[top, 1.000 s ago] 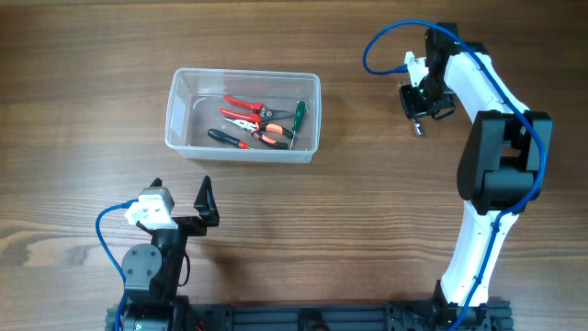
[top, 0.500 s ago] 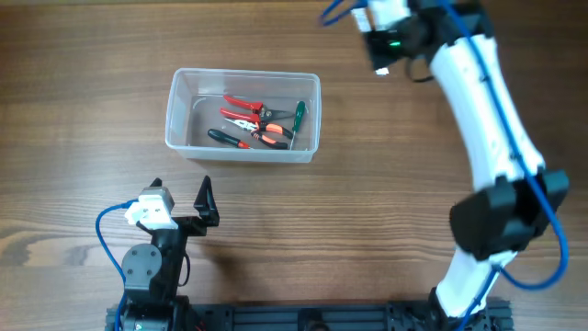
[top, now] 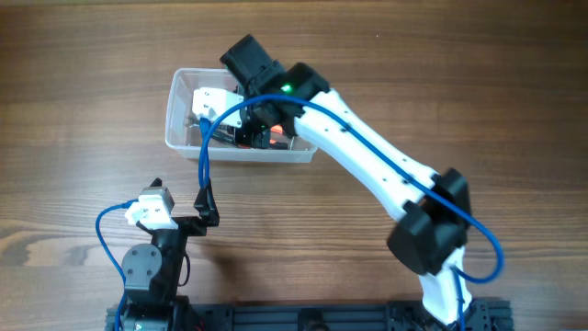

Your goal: Pack container

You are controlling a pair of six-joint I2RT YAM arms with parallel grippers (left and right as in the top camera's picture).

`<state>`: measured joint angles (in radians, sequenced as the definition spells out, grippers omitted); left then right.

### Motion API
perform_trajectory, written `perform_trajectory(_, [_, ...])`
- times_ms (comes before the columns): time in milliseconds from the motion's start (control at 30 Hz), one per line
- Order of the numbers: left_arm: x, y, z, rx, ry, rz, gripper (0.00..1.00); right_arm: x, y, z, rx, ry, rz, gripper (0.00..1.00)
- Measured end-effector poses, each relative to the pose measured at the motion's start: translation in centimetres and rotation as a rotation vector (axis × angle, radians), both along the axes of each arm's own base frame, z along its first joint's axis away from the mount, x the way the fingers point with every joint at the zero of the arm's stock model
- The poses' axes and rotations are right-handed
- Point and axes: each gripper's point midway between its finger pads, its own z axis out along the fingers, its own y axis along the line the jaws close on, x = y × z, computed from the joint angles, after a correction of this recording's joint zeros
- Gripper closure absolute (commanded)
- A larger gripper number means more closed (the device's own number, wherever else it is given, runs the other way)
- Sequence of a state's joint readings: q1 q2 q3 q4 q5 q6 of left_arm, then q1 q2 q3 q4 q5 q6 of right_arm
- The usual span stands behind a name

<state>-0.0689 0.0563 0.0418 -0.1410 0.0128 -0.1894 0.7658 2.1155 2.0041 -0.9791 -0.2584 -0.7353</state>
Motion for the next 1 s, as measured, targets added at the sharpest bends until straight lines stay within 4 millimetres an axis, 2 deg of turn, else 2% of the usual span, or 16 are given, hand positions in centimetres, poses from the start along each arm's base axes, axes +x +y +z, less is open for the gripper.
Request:
perform_trajectory(233, [0.0, 0.0, 0.0, 0.0, 0.0, 0.0, 0.0, 3.3, -1.7, -8.8, -0.13, 0.056, -0.044, 0.95])
perform_trajectory(300, [0.0, 0.0, 0.0, 0.0, 0.0, 0.0, 0.0, 3.5, -2.3, -10.5, -0.159, 0.076, -0.056, 0.85])
perform_trajectory(367, [0.0, 0.0, 0.0, 0.0, 0.0, 0.0, 0.0, 3.5, -2.4, -11.1, -0.167, 0.086, -0.064, 0.76])
perform_trajectory(400, [0.0, 0.0, 0.0, 0.0, 0.0, 0.0, 0.0, 3.5, -2.4, -11.2, -0.168, 0.085, -0.064, 0.59])
perform_trajectory(433, [0.0, 0.0, 0.0, 0.0, 0.0, 0.0, 0.0, 3.6, -2.3, -11.2, -0.165, 0.084, -0.068, 0.47])
perform_trajectory(567, [0.0, 0.0, 0.0, 0.0, 0.0, 0.0, 0.0, 3.5, -2.2, -11.1, -0.162, 0.094, -0.096, 0.43])
perform_trajectory(667, [0.0, 0.0, 0.0, 0.0, 0.0, 0.0, 0.0, 3.0, -2.9, -11.2, -0.182, 0.141, -0.163, 0.38])
perform_trajectory(767, [0.0, 0.0, 0.0, 0.0, 0.0, 0.0, 0.0, 2.1, -3.7, -9.5, -0.19, 0.174, -0.216, 0.32])
perform_trajectory(833, [0.0, 0.0, 0.0, 0.0, 0.0, 0.0, 0.0, 2.0, -3.7, -6.8, -0.157, 0.156, -0.238, 0.3])
perform_trajectory(1000, [0.0, 0.0, 0.0, 0.0, 0.0, 0.0, 0.0, 2.1, -4.9, 3.7, -0.021, -0.011, -0.306, 0.2])
